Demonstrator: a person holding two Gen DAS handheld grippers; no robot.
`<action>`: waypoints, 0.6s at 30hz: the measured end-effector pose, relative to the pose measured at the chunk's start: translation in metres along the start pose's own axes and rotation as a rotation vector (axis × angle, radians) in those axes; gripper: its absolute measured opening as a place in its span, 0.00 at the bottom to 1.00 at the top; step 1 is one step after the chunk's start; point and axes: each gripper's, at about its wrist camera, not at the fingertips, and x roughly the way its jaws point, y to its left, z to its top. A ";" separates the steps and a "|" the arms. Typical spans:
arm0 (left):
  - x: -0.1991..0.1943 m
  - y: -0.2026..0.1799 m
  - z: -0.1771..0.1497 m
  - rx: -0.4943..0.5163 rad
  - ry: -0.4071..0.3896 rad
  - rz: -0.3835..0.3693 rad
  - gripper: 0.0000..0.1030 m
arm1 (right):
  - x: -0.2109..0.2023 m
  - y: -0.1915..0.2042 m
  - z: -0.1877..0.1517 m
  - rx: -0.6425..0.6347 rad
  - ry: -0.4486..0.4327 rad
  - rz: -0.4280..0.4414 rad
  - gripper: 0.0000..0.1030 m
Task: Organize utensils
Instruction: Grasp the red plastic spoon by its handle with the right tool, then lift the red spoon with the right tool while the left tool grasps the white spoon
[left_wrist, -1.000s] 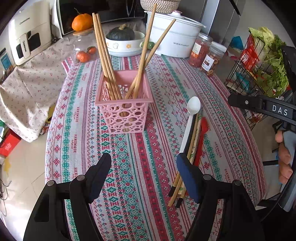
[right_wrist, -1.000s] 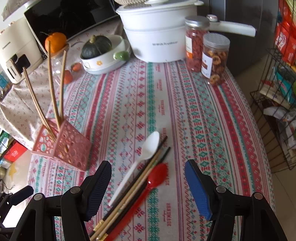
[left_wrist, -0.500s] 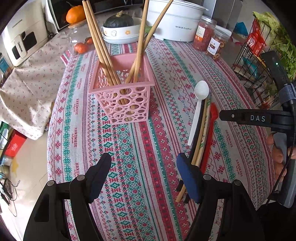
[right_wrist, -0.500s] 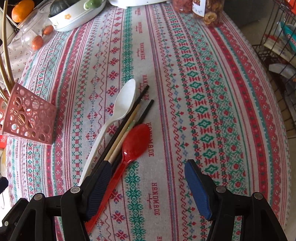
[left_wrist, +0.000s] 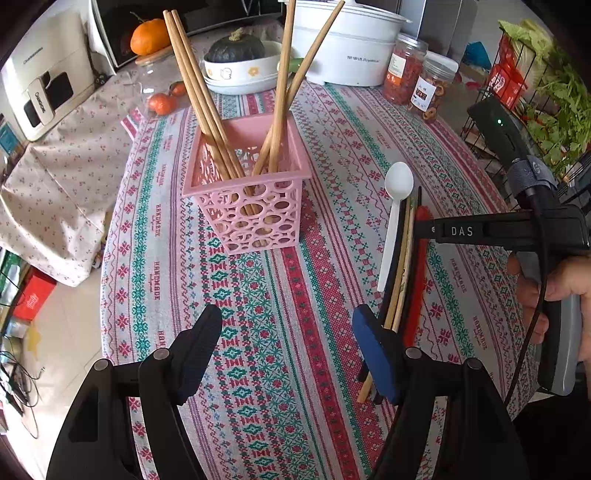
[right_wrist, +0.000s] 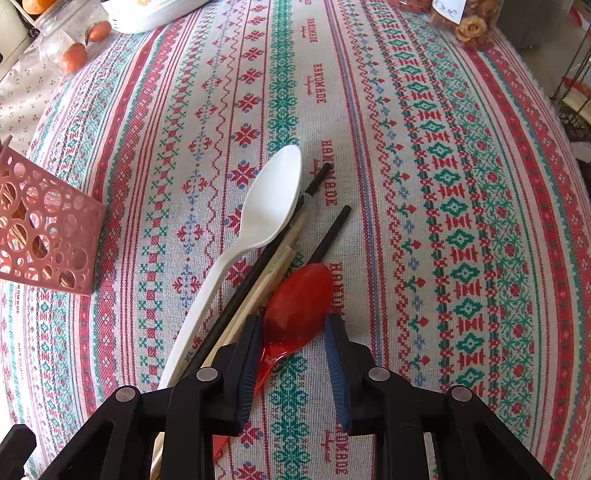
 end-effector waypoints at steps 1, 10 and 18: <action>-0.001 -0.002 0.000 0.014 -0.005 0.002 0.73 | -0.001 0.001 -0.001 -0.008 0.003 0.000 0.25; -0.009 -0.040 0.011 0.118 -0.027 -0.038 0.73 | -0.021 -0.037 -0.010 0.032 -0.004 0.011 0.24; 0.023 -0.095 0.052 0.160 0.000 -0.047 0.68 | -0.040 -0.074 -0.025 0.077 -0.021 0.045 0.24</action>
